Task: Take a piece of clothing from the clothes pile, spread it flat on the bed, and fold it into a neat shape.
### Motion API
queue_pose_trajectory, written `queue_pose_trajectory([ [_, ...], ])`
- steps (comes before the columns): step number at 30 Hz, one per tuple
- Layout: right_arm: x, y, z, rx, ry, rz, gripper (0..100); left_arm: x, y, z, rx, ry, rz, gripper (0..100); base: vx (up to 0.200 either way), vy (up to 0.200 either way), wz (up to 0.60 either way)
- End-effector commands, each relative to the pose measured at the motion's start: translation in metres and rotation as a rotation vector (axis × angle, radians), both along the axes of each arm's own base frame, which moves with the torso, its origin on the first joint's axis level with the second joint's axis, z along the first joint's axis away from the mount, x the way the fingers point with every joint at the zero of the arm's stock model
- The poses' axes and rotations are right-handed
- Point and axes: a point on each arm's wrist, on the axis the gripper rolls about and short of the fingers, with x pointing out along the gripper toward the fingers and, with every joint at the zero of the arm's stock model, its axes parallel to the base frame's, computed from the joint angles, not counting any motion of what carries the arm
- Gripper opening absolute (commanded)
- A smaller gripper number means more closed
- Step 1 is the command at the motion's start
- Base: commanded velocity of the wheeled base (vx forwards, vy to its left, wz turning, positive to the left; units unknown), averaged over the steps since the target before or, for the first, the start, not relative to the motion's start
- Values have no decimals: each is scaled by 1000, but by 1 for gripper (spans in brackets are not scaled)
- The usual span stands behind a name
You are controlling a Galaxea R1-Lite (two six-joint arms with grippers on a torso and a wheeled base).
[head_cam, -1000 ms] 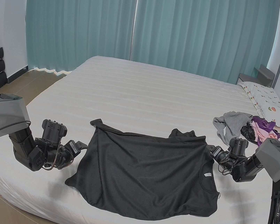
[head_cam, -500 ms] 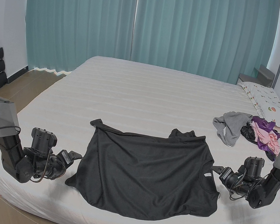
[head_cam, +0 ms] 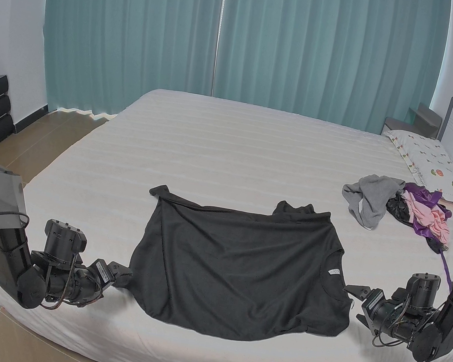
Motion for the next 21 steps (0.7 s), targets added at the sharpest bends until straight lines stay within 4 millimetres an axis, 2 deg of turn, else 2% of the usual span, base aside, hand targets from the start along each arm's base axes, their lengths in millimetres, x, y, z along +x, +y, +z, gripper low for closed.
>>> queue_pose_trajectory([
  [1,-5,0,-7,6,36,7,100,-3,0,-1,-1,10,-3,100,0,0,0],
  [10,-10,4,-9,7,28,25,100,-1,0,2,-32,-11,22,100,0,0,0],
  [21,-9,11,-17,1,23,43,100,-1,-8,1,-35,-20,5,100,0,-200,0],
])
